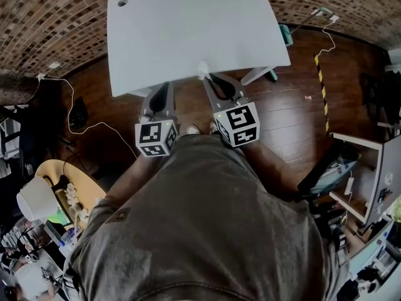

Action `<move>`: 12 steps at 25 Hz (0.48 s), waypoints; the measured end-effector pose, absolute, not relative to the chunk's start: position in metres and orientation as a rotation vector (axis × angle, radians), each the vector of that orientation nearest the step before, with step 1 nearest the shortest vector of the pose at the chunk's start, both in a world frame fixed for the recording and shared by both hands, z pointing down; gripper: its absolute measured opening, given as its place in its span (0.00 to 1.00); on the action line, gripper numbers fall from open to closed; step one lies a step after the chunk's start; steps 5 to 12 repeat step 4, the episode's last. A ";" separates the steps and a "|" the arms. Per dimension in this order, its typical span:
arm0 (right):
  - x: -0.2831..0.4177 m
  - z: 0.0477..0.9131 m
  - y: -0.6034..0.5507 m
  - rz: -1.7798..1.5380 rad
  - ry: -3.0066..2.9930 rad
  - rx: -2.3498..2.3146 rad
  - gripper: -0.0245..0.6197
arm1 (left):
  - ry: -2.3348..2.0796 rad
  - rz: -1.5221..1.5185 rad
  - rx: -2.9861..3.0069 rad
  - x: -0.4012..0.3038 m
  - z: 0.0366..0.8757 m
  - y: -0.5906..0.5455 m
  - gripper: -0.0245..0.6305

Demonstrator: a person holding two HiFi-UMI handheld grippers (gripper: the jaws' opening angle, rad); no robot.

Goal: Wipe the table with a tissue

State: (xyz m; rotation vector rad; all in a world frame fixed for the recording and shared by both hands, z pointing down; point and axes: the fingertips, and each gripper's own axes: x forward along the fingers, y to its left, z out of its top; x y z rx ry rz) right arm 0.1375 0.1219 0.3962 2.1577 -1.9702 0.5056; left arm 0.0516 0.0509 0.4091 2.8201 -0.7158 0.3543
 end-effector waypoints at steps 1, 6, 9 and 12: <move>0.137 0.396 0.122 0.505 -1.971 2.157 0.13 | -0.716 0.352 2.821 0.051 0.409 0.051 0.04; 0.135 0.397 0.121 0.503 -1.973 2.156 0.13 | -0.717 0.349 2.822 0.050 0.408 0.050 0.04; 0.135 0.397 0.121 0.503 -1.973 2.156 0.13 | -0.717 0.349 2.822 0.050 0.408 0.050 0.04; 0.135 0.397 0.121 0.503 -1.973 2.156 0.13 | -0.717 0.349 2.822 0.050 0.408 0.050 0.04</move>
